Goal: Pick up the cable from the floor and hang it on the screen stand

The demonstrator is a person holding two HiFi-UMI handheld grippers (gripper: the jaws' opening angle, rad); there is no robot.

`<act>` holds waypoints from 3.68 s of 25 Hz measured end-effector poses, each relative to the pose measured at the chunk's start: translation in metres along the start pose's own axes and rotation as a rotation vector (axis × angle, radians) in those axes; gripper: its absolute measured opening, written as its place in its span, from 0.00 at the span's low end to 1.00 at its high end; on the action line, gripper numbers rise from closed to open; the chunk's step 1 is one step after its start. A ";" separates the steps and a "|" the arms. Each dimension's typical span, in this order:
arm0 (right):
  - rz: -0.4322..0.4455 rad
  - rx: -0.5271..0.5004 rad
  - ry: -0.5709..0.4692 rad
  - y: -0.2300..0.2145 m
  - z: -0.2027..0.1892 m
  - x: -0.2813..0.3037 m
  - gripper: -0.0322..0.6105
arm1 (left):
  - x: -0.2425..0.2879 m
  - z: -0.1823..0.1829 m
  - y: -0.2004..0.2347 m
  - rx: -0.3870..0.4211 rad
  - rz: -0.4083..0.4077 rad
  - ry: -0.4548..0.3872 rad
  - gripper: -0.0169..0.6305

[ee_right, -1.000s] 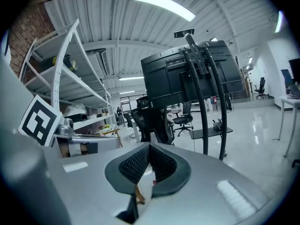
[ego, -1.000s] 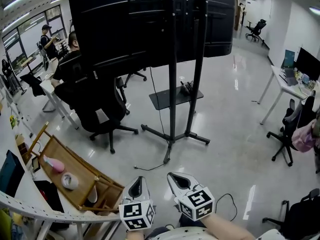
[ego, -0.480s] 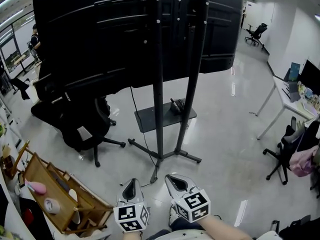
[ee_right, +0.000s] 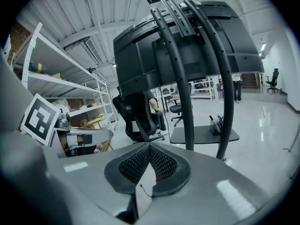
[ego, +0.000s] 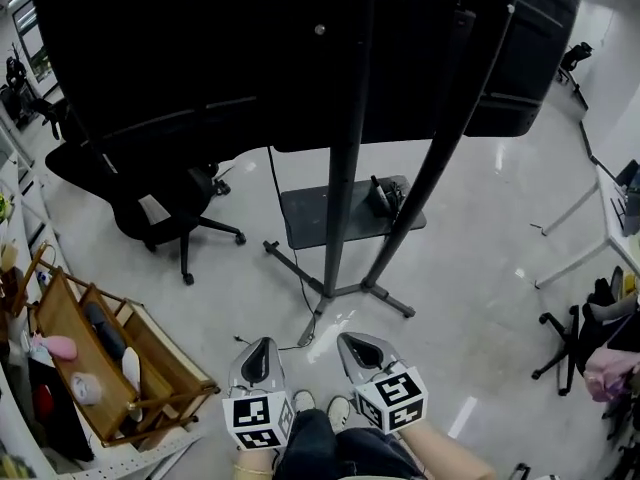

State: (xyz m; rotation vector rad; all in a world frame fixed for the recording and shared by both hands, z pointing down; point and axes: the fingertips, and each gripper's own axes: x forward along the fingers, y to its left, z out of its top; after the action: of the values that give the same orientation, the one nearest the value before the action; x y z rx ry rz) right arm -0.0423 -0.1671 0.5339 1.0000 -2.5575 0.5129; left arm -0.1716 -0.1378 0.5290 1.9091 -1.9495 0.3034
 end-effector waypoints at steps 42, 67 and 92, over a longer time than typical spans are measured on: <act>-0.092 0.051 0.295 -0.083 -0.397 0.272 0.07 | 0.224 -0.341 0.061 -0.048 -0.114 0.230 0.04; -0.441 -0.178 -0.022 -0.173 0.057 -0.116 0.07 | 0.053 0.087 -0.202 0.157 -0.404 -0.011 0.04; -0.367 -0.452 -0.483 -0.227 0.575 -0.188 0.08 | 0.106 0.533 -0.290 0.272 -0.380 -0.518 0.04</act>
State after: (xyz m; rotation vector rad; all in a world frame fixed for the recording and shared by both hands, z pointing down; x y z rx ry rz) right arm 0.1399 -0.4727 -0.0047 1.4956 -2.5918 -0.4388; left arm 0.0494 -0.4704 0.0606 2.6970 -1.8425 -0.0497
